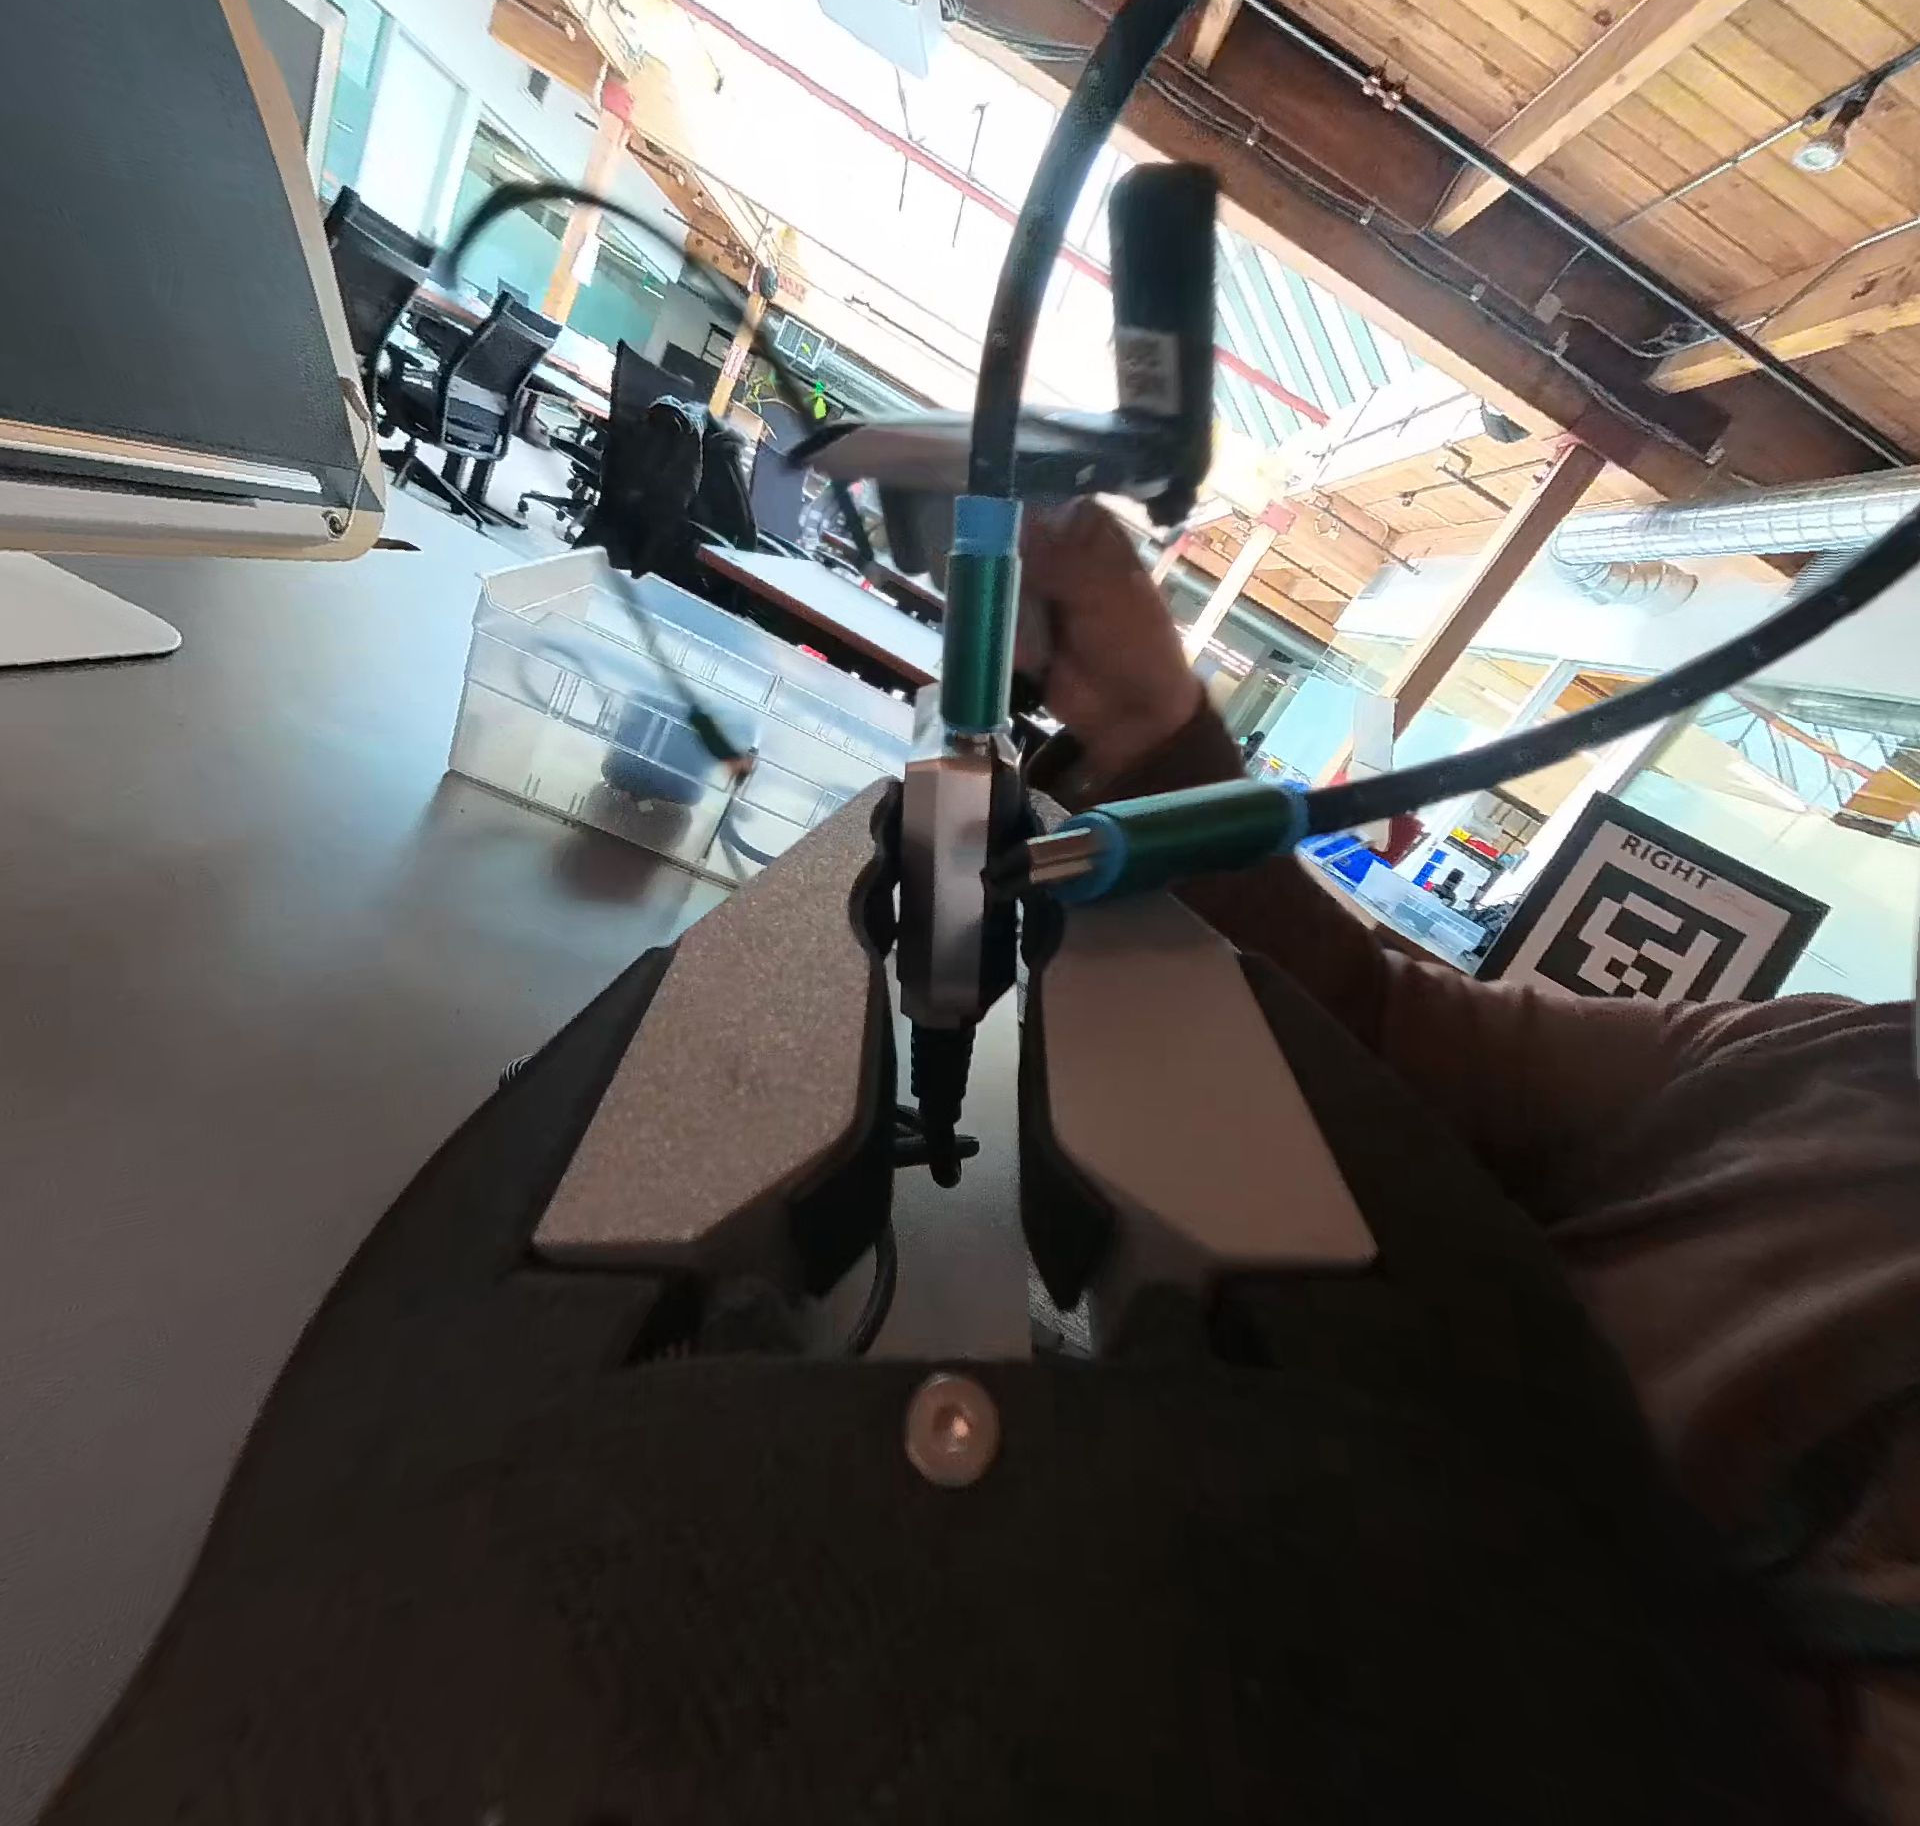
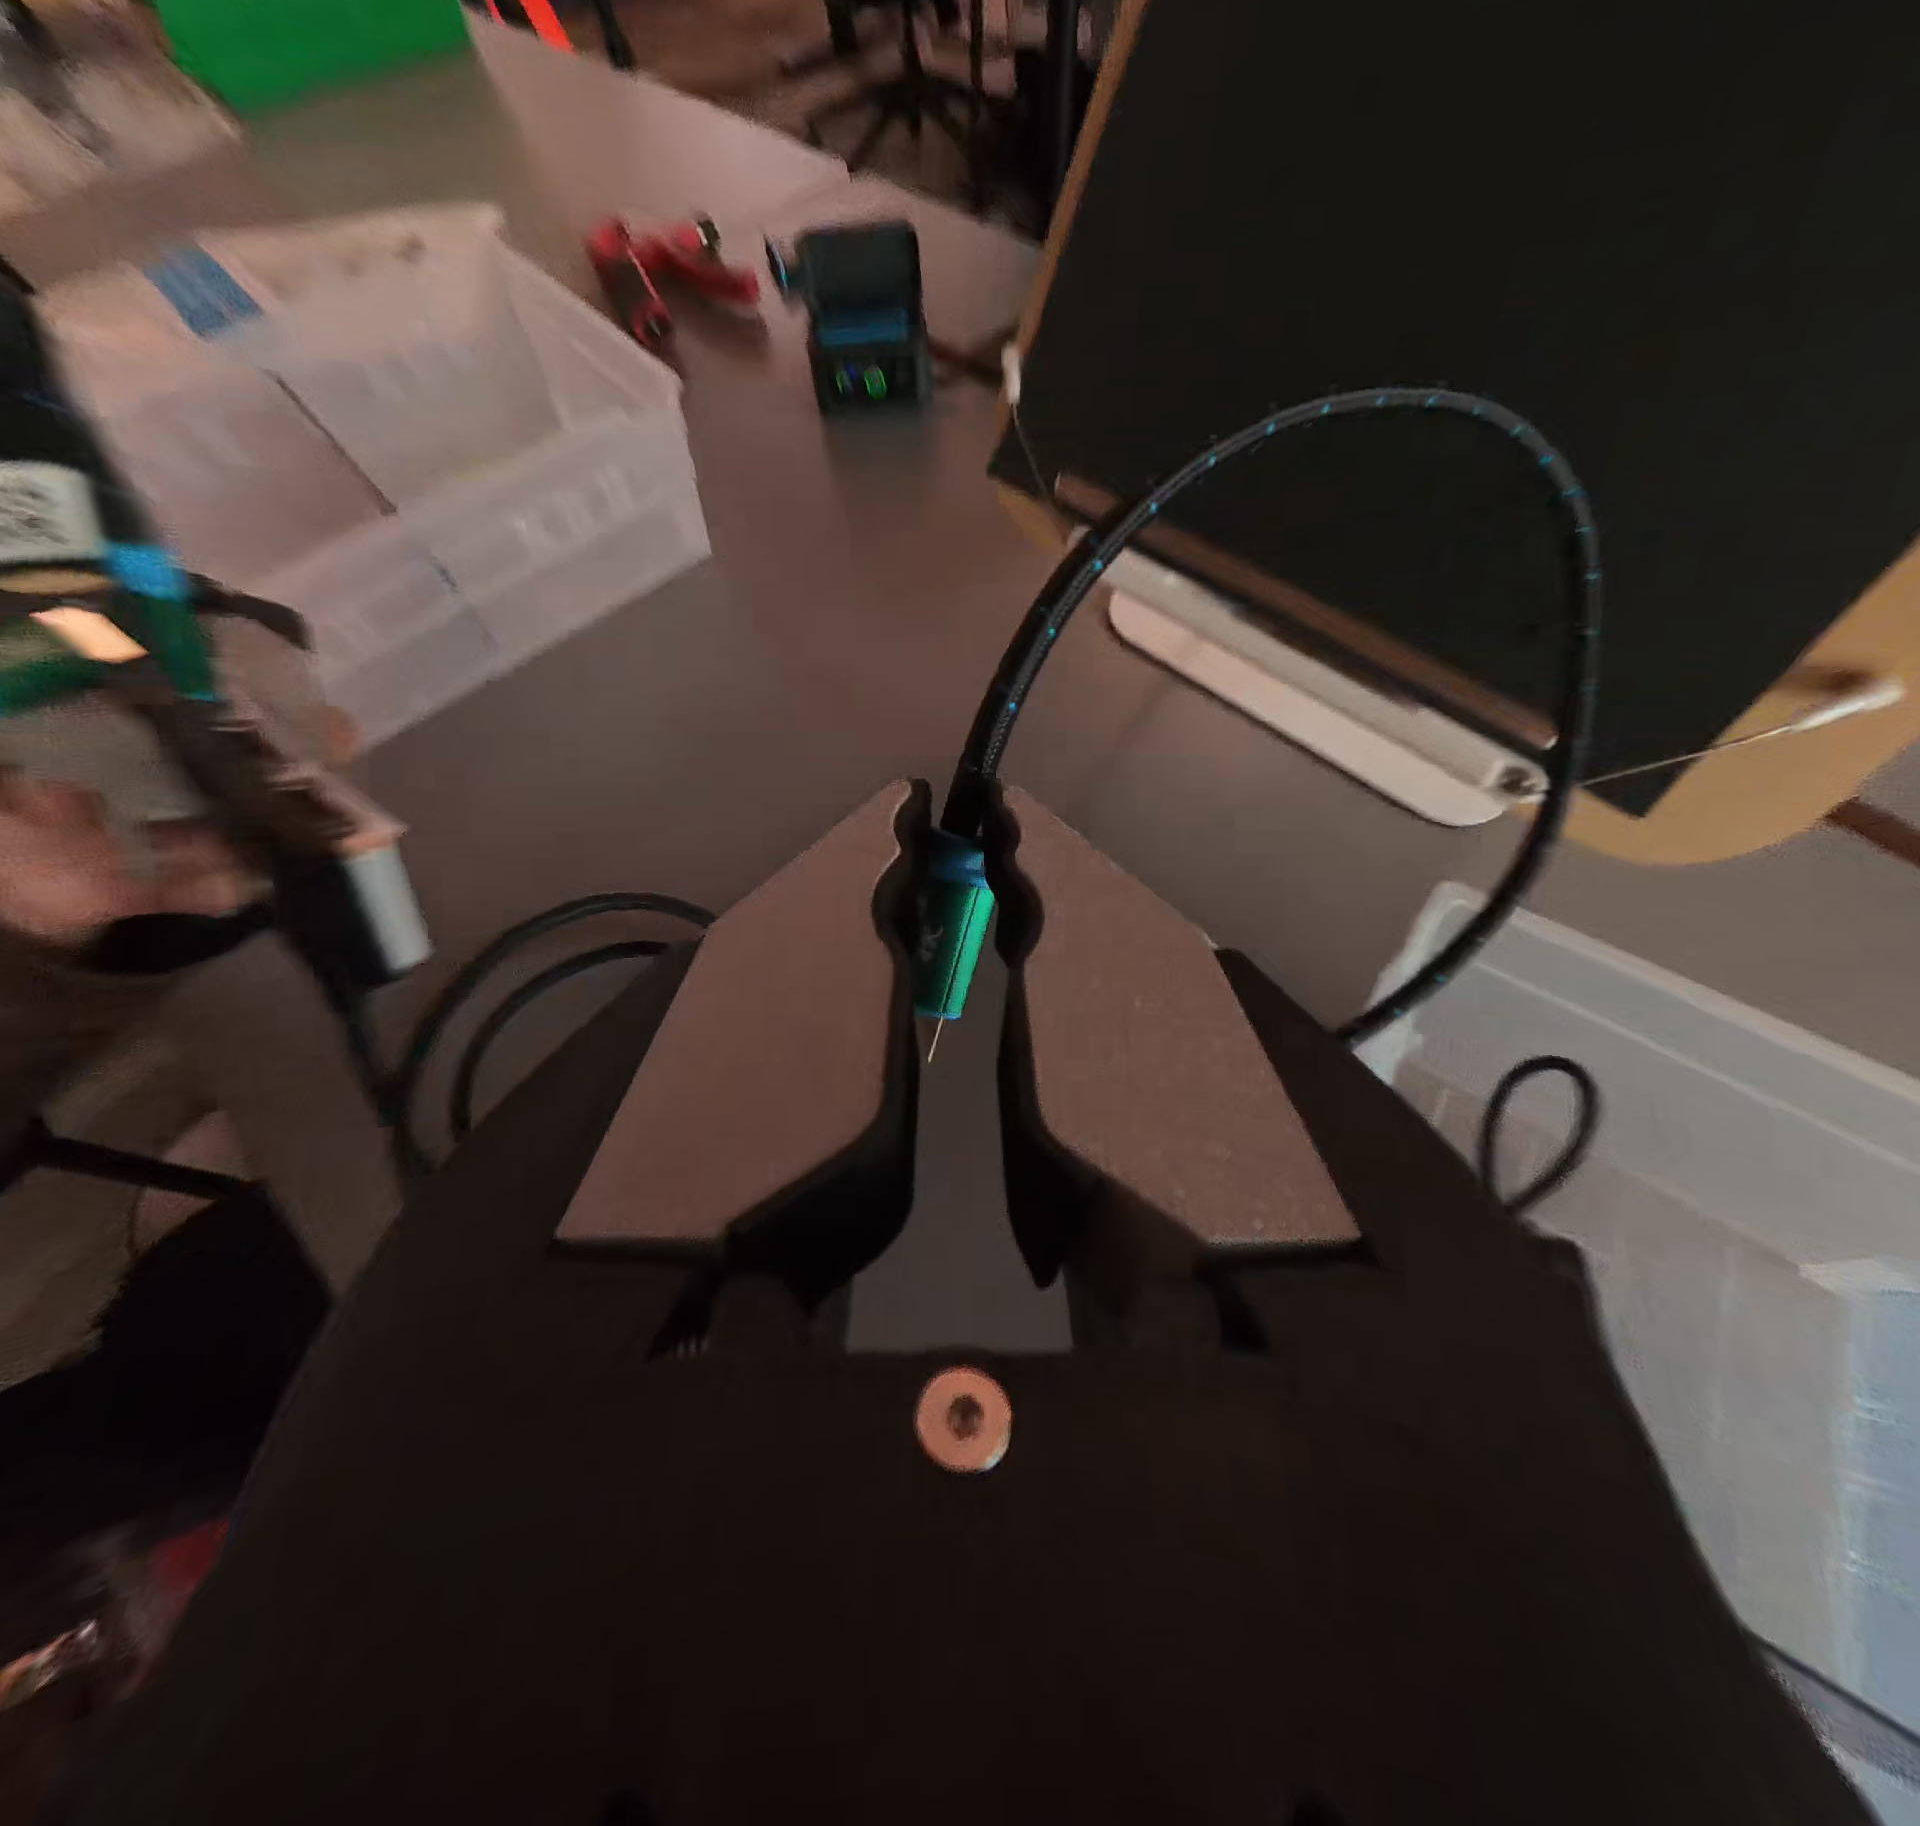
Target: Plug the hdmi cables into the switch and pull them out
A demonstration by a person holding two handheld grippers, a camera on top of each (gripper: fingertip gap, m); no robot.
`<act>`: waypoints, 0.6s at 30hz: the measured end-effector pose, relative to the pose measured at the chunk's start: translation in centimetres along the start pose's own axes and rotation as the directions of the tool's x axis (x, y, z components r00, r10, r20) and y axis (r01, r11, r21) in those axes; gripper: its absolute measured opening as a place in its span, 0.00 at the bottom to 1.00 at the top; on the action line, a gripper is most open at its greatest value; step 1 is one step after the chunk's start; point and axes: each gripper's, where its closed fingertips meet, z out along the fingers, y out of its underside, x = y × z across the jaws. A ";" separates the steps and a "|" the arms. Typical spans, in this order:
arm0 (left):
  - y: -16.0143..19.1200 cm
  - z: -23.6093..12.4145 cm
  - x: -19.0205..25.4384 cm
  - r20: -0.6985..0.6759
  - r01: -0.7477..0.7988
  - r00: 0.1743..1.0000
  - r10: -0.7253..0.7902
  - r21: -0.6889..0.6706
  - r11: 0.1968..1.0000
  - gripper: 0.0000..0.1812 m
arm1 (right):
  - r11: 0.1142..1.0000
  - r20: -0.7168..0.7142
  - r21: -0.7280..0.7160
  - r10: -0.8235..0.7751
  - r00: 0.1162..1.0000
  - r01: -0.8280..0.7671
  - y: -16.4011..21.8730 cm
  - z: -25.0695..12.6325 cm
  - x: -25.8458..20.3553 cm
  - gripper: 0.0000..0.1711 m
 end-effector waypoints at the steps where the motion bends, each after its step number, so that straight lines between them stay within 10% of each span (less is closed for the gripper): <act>1: -0.1 -0.1 0.0 0.003 -0.001 1.000 0.001 0.002 1.000 0.09 | 1.000 -0.008 0.027 -0.011 1.000 0.011 -1.2 -2.4 0.2 0.04; 9: -1.0 -0.8 0.5 -0.001 -0.005 1.000 0.005 0.037 0.999 0.09 | 0.995 0.082 -0.065 -0.071 0.994 0.076 -3.0 -17.0 0.4 0.04; 18: -0.3 0.4 0.4 0.008 -0.005 1.000 0.005 0.021 1.000 0.09 | 0.681 0.132 -0.731 0.077 0.988 0.045 15.1 -13.8 6.2 0.04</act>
